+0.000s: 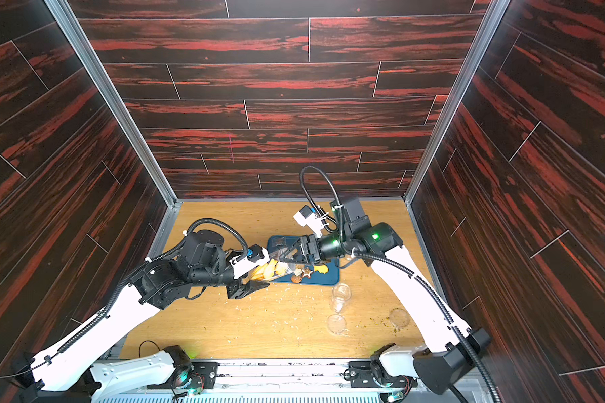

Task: Pour the cookies out of the jar
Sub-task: Unscrew the lid from the jar.

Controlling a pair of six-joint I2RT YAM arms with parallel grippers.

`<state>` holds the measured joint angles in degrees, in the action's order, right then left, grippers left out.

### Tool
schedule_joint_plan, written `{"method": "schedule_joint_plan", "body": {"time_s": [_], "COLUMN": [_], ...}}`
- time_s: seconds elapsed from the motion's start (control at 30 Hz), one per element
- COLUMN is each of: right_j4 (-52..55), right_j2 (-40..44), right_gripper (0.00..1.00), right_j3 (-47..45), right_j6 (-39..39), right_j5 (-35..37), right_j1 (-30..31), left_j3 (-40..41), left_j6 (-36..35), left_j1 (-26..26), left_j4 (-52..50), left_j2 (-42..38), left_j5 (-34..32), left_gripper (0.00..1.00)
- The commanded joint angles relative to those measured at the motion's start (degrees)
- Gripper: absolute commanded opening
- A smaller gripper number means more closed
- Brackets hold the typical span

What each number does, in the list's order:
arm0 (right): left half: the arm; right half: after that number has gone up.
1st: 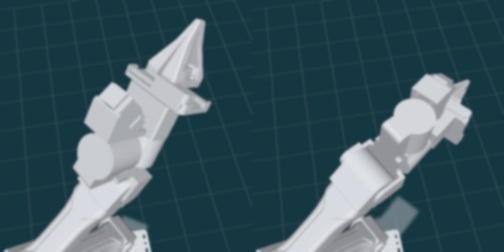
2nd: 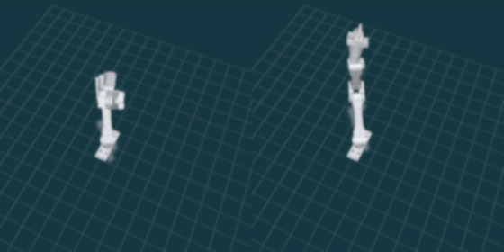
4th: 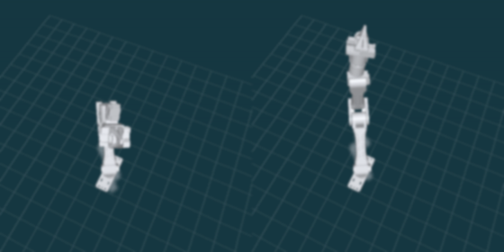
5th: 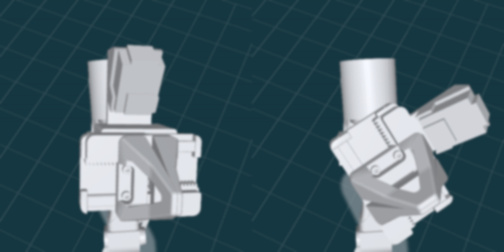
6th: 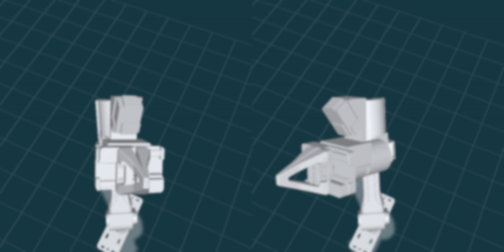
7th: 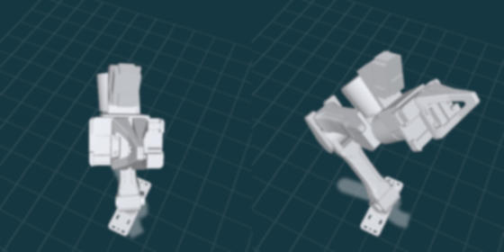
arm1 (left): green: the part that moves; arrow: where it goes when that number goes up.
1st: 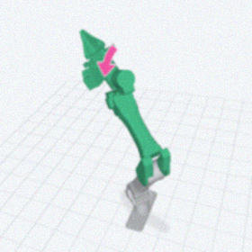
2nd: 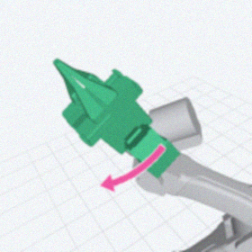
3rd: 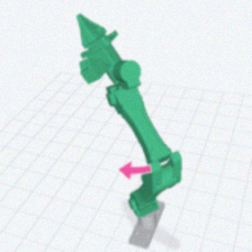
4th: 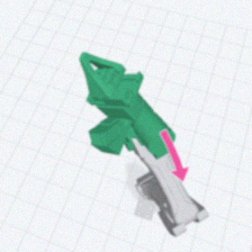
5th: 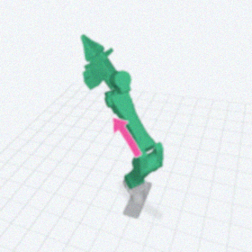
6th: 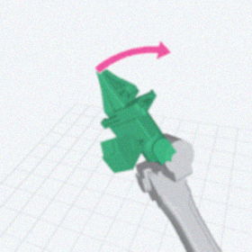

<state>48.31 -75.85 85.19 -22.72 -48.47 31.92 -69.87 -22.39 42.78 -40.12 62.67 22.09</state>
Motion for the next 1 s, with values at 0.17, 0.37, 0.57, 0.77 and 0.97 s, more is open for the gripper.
{"method": "schedule_joint_plan", "body": {"time_s": [0.17, 0.37, 0.57, 0.77, 0.97], "right_j4": [-15.0, -22.0, -23.0, -30.2, -38.0], "right_j2": [8.6, 11.0, 10.6, 14.4, 19.1], "right_gripper": [0.49, 0.48, 0.37, 0.31, 0.28], "right_j3": [-11.2, -16.1, -18.4, -24.8, -29.8], "right_j6": [14.7, 23.7, 35.5, 47.2, 56.2], "right_j5": [7.2, 5.1, 2.1, 4.5, 10.7], "right_j1": [-0.1, -0.2, -0.2, -0.1, -0.1], "left_j3": [-1.4, -1.8, -1.9, -1.2, -0.1], "left_j6": [0.3, 0.2, 0.3, 1.0, 1.9], "left_j1": [0.0, 0.0, -0.1, 0.0, 0.0], "left_j4": [1.3, 1.3, 1.2, 1.2, 1.1], "left_j2": [-0.2, 0.4, 0.6, 0.3, -0.4], "left_j5": [6.2, 7.2, 8.4, 10.3, 10.1], "left_gripper": [0.42, 0.42, 0.42, 0.42, 0.42]}}
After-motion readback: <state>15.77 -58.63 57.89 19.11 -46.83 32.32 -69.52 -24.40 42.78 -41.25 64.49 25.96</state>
